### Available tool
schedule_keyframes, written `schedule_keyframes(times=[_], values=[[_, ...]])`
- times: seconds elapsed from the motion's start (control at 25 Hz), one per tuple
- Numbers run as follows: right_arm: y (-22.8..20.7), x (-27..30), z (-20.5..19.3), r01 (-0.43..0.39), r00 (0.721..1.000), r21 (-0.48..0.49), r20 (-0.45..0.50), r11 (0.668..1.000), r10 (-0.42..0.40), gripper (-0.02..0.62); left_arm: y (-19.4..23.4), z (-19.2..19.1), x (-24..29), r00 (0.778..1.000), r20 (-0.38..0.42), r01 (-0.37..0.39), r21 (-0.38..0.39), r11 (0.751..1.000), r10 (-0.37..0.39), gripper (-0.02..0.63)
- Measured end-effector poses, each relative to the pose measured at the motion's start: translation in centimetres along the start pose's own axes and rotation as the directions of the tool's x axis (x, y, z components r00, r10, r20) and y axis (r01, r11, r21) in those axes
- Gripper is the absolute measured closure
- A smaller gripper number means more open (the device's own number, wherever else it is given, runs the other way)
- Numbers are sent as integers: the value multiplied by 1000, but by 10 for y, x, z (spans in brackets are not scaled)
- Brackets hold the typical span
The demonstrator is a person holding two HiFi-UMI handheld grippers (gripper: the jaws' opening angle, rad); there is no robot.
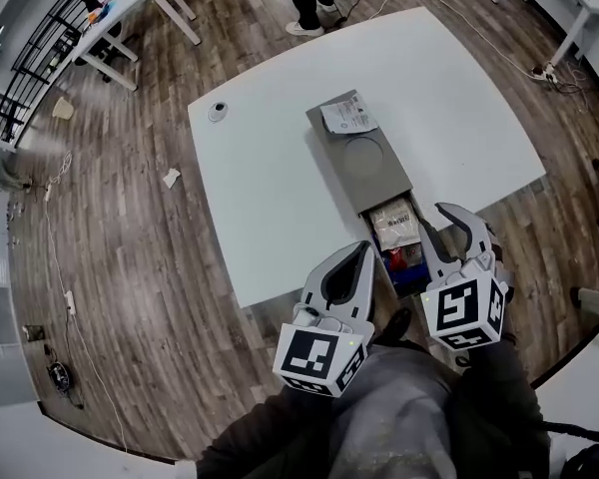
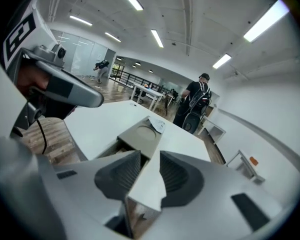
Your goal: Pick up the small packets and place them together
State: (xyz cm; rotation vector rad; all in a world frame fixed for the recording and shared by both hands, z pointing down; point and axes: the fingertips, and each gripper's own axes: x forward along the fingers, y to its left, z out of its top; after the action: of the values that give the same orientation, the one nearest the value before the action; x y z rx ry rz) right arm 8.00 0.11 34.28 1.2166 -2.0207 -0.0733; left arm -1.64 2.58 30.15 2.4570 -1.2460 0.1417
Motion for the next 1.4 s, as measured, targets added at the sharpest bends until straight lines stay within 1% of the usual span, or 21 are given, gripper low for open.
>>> schedule_keyframes(times=[0.16, 0.28, 0.4, 0.48, 0.6, 0.76, 0.96, 1.04, 1.24, 1.4], values=[[1, -24, -20, 22, 1000, -5, -22, 1000, -23, 476, -21, -6, -6, 1000, 1, 23, 8, 1000, -23, 611], [14, -31, -23, -2, 1000, -21, -25, 1000, 1, 476, -29, -8, -13, 1000, 0, 30, 10, 1000, -30, 611], [35, -29, -22, -55, 998, -46, -30, 997, 53, 476, -27, -9, -20, 1000, 2, 19, 6, 1000, -19, 611], [51, -21, -24, -107, 994, -66, -43, 992, 105, 476, -21, -10, -22, 1000, 2, 6, 2, 1000, -6, 611], [76, -5, -31, -194, 979, -97, -80, 976, 186, 476, -10, -13, -22, 1000, -3, -16, -9, 1000, 16, 611], [94, 19, -36, -264, 960, -132, -131, 955, 247, 473, 8, -13, -18, 999, -14, -41, -34, 999, 40, 611], [106, 47, -53, -340, 926, -129, -220, 932, 307, 414, 29, -18, -6, 998, -39, -55, -57, 997, 53, 611], [106, 53, -53, -354, 920, -126, -226, 927, 321, 413, 38, -20, 0, 997, -51, -60, -66, 996, 57, 611], [100, 65, -48, -342, 923, -135, -234, 930, 305, 414, 48, -23, 19, 997, -68, -54, -83, 995, 48, 611], [99, 66, -49, -357, 917, -143, -240, 923, 318, 462, 49, -26, 27, 996, -77, -49, -88, 995, 42, 611]])
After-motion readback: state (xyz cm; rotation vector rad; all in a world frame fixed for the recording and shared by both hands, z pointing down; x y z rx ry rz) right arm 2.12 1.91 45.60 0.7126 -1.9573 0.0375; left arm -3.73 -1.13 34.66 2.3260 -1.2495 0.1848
